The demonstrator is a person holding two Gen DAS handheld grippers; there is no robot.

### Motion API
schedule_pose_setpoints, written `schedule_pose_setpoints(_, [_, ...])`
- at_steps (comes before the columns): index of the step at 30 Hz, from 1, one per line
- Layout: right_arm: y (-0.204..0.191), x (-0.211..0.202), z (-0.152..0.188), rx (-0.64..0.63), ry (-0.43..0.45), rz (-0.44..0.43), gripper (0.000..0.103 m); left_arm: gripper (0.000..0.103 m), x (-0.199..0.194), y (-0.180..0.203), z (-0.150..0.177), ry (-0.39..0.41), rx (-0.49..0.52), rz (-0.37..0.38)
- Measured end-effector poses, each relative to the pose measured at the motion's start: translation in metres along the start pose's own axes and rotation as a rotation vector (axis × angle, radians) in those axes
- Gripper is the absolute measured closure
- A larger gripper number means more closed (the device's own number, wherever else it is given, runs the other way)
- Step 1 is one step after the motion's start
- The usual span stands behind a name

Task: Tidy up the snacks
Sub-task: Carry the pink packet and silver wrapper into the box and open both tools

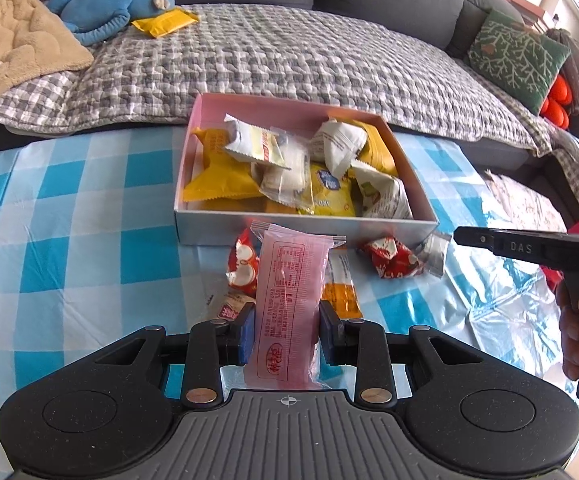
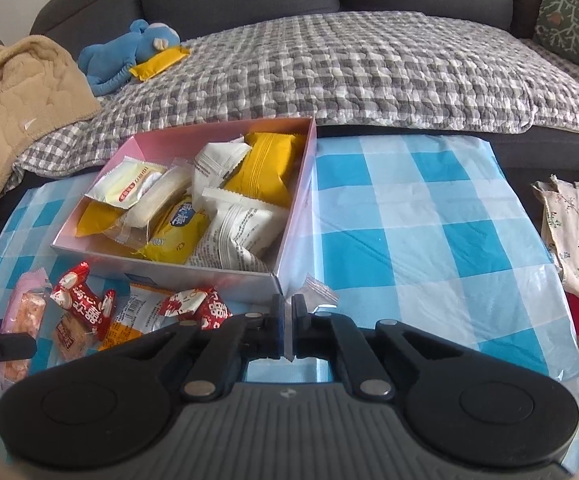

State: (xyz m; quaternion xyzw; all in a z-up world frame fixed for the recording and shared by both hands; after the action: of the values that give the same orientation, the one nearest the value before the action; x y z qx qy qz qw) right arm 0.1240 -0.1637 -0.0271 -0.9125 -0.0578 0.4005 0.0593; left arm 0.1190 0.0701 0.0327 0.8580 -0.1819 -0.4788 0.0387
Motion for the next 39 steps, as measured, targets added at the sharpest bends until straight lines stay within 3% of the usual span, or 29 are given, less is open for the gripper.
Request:
schedule_pose_setpoints(4, [0.001, -0.005, -0.004, 0.012, 0.025, -0.028, 0.1, 0.074, -0.003, -0.003, -0.007, 0.023, -0.018, 0.005])
schedule_pose_setpoints(7, [0.009, 0.006, 0.0, 0.032, -0.03, -0.033, 0.1, 0.074, -0.001, -0.002, -0.007, 0.02, -0.025, -0.002])
schedule_pose_setpoints(11, [0.026, 0.023, 0.006, 0.205, -0.081, -0.04, 0.079, 0.074, 0.0, 0.0, -0.006, 0.014, -0.023, -0.001])
schedule_pose_setpoints(12, [0.026, 0.023, 0.006, 0.231, -0.069, -0.055, 0.078, 0.074, 0.0, 0.0, -0.006, 0.015, -0.022, 0.001])
schedule_pose_setpoints(14, [0.022, 0.023, 0.003, 0.247, -0.052, -0.076, 0.064, 0.074, 0.0, 0.0, -0.007, 0.017, -0.027, 0.001])
schedule_pose_setpoints(16, [0.015, 0.027, 0.0, 0.22, -0.048, -0.042, 0.061, 0.074, 0.0, -0.002, -0.008, 0.021, -0.033, 0.001])
schedule_pose_setpoints(18, [0.011, 0.039, 0.002, 0.203, -0.079, -0.005, 0.061, 0.074, -0.001, -0.002, -0.009, 0.024, -0.034, -0.004])
schedule_pose_setpoints(20, [0.011, 0.051, 0.006, 0.214, -0.119, 0.01, 0.068, 0.074, -0.002, -0.004, -0.009, 0.029, -0.035, -0.005])
schedule_pose_setpoints(21, [0.011, 0.051, 0.007, 0.198, -0.111, 0.03, 0.071, 0.074, -0.002, -0.004, -0.009, 0.031, -0.034, -0.006])
schedule_pose_setpoints(22, [0.009, 0.048, 0.007, 0.176, -0.108, 0.037, 0.08, 0.074, -0.002, -0.005, -0.009, 0.033, -0.034, -0.008])
schedule_pose_setpoints(24, [0.011, 0.043, 0.006, 0.17, -0.097, 0.028, 0.085, 0.074, 0.0, -0.008, -0.01, 0.031, -0.044, -0.009])
schedule_pose_setpoints(30, [0.028, 0.031, 0.01, 0.202, -0.104, 0.064, 0.087, 0.074, -0.003, -0.009, -0.013, 0.044, -0.049, -0.012])
schedule_pose_setpoints(39, [0.036, 0.013, -0.003, 0.225, -0.019, 0.049, 0.087, 0.074, 0.004, -0.01, -0.023, 0.062, -0.055, -0.022])
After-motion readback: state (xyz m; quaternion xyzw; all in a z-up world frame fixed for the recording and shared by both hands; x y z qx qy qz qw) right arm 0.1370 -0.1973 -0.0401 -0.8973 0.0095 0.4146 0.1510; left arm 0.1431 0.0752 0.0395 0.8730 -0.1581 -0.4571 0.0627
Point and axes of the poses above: each gripper's, at about its wrist camera, not at the fingertips, and x roughly the way its jaws point, y to its right, z to its underside, the point moved 2 cm from there along x, roughly the way its jaws point, and after that the axes turned 3 degrees about -x, right-handed, at the moved point
